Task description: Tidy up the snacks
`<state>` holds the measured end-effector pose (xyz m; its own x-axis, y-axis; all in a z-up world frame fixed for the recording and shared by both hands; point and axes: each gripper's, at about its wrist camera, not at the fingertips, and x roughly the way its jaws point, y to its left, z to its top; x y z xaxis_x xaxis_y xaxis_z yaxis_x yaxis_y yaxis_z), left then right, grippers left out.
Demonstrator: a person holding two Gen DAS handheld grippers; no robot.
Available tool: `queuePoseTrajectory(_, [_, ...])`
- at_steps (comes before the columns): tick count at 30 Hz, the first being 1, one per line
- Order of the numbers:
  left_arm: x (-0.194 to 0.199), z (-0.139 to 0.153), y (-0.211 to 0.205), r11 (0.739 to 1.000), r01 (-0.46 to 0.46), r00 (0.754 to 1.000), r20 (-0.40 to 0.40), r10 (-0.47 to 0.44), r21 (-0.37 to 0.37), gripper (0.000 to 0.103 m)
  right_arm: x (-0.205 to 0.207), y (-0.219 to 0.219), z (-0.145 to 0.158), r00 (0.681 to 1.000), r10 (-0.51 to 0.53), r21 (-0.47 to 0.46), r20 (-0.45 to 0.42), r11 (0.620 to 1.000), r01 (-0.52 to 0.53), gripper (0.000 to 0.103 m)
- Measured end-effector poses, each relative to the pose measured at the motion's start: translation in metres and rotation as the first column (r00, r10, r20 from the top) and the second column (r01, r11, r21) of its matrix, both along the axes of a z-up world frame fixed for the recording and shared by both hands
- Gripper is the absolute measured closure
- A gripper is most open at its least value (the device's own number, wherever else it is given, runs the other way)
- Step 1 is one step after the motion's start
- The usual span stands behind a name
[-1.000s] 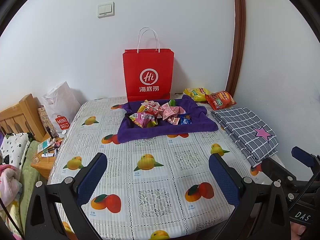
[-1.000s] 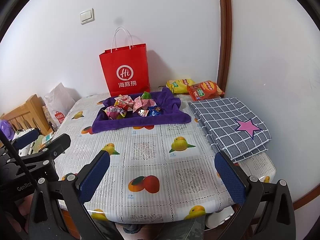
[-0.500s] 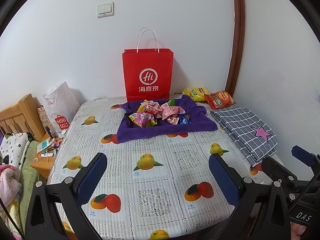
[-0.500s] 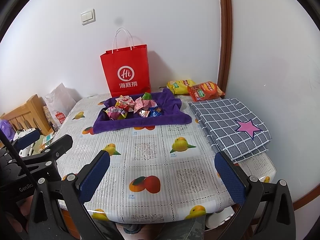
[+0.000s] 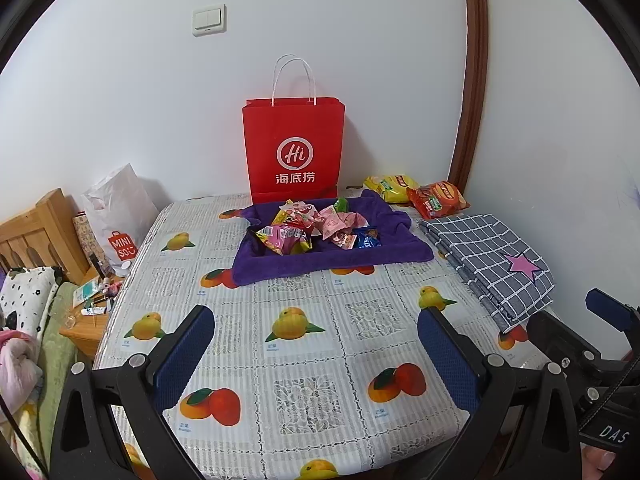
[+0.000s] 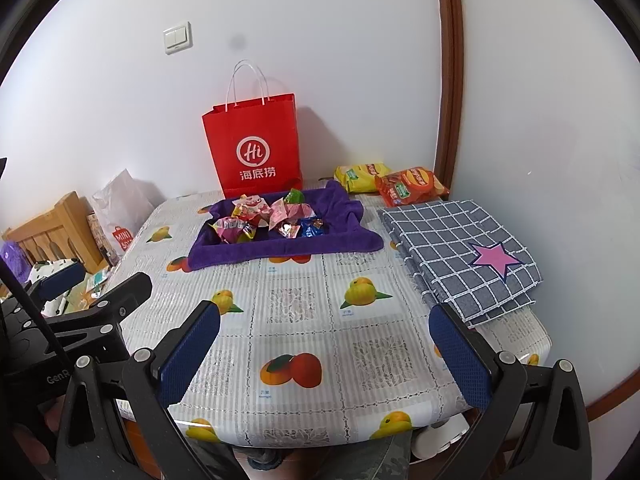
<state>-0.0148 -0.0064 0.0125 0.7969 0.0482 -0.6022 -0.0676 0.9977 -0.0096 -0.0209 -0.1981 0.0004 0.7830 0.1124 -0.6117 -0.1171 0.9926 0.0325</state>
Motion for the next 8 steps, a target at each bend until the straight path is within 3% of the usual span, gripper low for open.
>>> queuePoseTrajectory(8, [0.0060, -0.0044, 0.0007, 1.000, 0.006, 1.000, -0.005, -0.006, 0.010, 0.000, 0.0030, -0.0001, -0.0057, 1.000, 0.005, 0.001, -0.009, 1.000, -0.005, 0.000])
